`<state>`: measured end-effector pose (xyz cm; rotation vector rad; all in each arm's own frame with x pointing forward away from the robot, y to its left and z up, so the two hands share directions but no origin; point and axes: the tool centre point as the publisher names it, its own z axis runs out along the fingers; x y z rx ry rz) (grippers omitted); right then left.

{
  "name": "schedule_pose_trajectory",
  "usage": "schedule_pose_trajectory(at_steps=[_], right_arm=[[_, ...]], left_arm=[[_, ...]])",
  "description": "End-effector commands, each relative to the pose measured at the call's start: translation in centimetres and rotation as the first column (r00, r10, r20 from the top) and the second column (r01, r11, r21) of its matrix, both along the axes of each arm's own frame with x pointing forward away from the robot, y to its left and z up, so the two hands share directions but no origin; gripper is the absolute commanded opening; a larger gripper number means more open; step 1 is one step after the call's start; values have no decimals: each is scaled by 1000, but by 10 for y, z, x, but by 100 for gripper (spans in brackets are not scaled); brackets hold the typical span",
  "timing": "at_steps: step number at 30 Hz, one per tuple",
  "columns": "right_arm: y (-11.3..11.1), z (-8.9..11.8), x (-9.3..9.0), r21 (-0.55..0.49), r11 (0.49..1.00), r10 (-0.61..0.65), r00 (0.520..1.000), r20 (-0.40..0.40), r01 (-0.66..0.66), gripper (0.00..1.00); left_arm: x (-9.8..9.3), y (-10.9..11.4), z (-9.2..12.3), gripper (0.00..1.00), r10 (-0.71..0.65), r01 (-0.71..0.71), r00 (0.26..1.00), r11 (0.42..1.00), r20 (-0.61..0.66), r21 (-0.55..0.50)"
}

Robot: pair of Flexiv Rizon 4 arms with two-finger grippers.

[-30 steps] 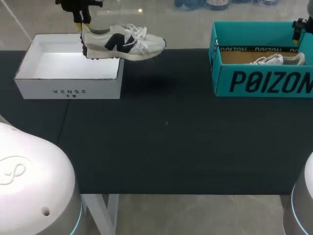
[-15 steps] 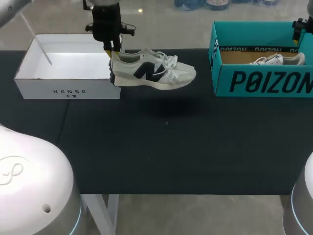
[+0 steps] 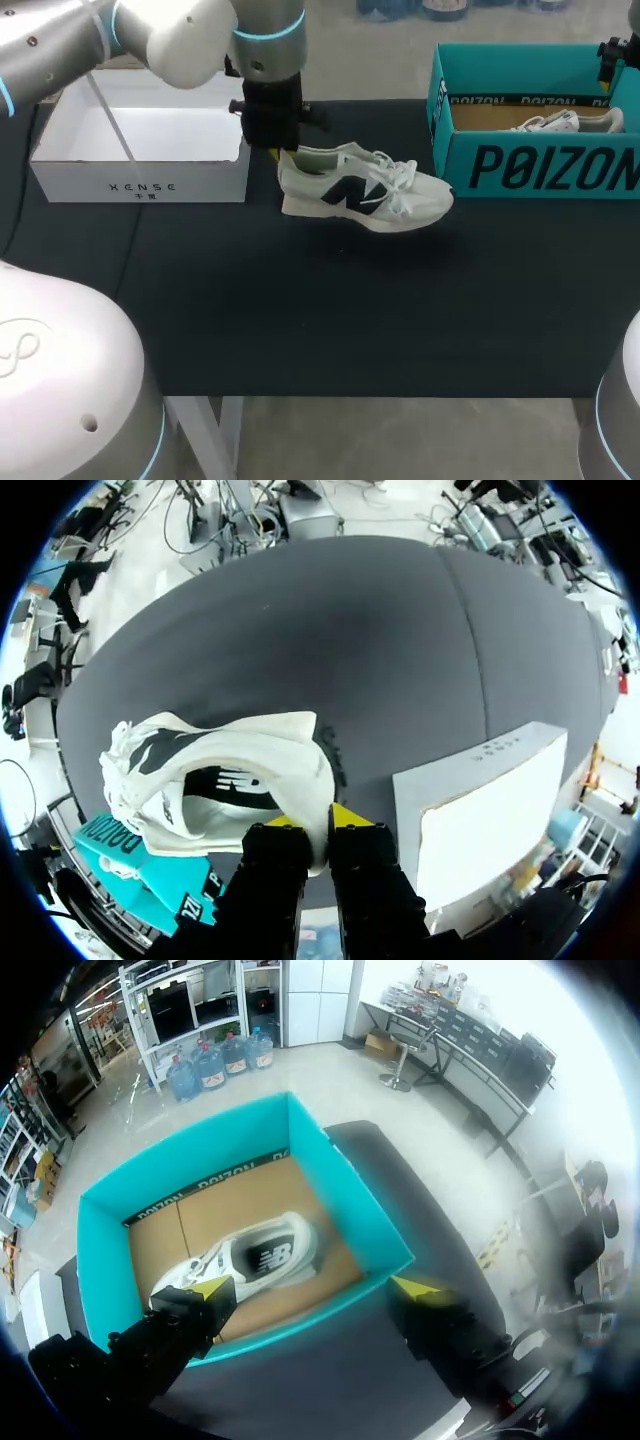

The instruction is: Take the shoe out of the shoebox, open the shoe tongue, remove and reinsert the insole, then place the shoe into the shoebox

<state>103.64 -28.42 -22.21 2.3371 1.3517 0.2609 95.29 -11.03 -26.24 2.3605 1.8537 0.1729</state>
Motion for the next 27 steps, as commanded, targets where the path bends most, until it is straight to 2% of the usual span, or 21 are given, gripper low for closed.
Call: schedule_pose_trajectory(at_steps=[1, 4, 13, 27], right_arm=[[1, 0, 0, -1, 1000, -1, 1000, 1, 1, 100], [1, 0, 0, -1, 1000, -1, 1000, 1, 1, 100], [1, 0, 0, -1, 1000, -1, 1000, 1, 1, 100], [1, 0, 0, -1, 1000, -1, 1000, 1, 1, 100]], left_arm=[[-14, -7, -5, 0, -6, 19, 973, 998, 233, -57], [-23, -9, -11, 0, -17, 28, 975, 999, 223, -43], [-46, -4, -31, 0, 45, -40, 996, 997, 74, -68], [-61, -25, -70, 0, 16, -17, 1000, 999, -11, -37]])
